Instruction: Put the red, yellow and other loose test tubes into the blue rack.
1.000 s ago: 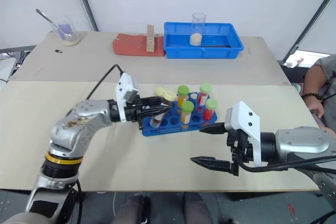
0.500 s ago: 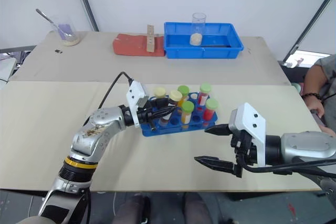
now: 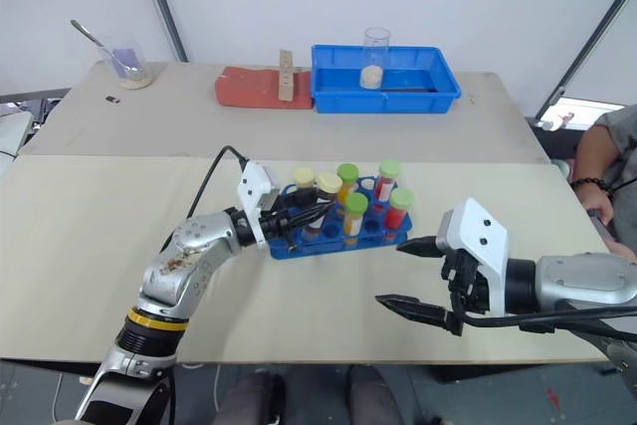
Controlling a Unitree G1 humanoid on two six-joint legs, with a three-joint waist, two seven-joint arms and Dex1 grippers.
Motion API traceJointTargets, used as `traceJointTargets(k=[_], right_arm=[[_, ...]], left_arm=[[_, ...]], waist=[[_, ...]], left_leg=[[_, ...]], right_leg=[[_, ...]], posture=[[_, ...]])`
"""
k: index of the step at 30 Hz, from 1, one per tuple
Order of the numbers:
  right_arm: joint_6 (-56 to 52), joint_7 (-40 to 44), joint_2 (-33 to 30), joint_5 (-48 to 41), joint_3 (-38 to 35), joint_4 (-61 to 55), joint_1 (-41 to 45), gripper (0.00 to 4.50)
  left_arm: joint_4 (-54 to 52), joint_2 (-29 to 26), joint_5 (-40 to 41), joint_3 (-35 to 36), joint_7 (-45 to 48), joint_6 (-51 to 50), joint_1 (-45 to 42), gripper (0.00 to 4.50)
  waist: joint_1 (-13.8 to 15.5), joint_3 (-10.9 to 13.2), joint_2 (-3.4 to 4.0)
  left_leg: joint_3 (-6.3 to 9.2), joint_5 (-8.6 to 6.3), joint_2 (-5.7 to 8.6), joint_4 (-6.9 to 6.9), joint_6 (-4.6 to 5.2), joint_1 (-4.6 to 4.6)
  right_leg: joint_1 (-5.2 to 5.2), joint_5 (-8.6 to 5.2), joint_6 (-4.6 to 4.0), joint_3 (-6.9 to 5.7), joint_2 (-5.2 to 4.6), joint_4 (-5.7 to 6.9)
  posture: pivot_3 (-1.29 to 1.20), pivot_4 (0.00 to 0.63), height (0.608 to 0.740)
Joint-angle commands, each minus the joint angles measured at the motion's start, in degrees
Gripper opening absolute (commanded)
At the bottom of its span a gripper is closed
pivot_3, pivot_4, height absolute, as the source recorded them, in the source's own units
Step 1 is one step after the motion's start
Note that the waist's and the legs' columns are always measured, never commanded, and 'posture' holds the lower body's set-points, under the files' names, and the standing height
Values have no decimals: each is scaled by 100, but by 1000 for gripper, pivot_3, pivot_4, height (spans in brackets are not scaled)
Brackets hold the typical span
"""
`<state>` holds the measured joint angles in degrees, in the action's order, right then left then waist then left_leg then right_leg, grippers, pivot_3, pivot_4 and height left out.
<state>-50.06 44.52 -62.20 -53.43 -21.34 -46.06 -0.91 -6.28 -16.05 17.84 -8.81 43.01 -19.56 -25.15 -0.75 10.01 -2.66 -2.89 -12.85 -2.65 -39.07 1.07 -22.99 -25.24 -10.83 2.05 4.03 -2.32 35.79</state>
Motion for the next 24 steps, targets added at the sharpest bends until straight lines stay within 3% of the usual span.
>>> traceJointTargets(k=[1,7,14,15,19,24], right_arm=[[198,-117,87,105,-75,-77,111,4394],[112,-257,148,36,-67,48,365,4394],[75,-183,31,35,-71,171,502,4394],[63,-174,19,29,-70,182,523,4394],[91,-26,-75,79,-83,245,529,4394],[653,552,-218,673,-99,633,469,4394]], left_arm=[[23,-40,-87,-11,-3,188,163,897],[61,-118,-9,0,153,431,366,897],[81,-287,-57,-53,340,647,460,4279],[68,-307,-57,-27,326,641,483,4435],[-133,-620,-35,102,431,520,569,4435],[-925,-1724,94,490,824,68,771,4435]], waist=[[-4,0,0],[-11,-1,2],[-3,-1,2],[3,-1,2],[3,-1,2],[-27,-1,3]], left_leg=[[0,0,0,1,0,3],[-1,0,0,7,0,9],[-1,0,0,10,0,4],[-1,0,0,10,0,3],[-1,0,0,11,0,3],[-5,-1,-6,17,-1,3]], right_leg=[[2,-1,-1,0,0,0],[4,-4,-5,1,0,0],[0,-7,-9,0,-2,-3],[0,-7,-8,0,-3,-4],[0,-8,-10,-1,-4,-6],[-6,-11,-14,-2,-3,-6]], posture=[[0,150,740],[0,150,740],[0,150,740],[0,150,740],[0,150,740],[0,150,740]])
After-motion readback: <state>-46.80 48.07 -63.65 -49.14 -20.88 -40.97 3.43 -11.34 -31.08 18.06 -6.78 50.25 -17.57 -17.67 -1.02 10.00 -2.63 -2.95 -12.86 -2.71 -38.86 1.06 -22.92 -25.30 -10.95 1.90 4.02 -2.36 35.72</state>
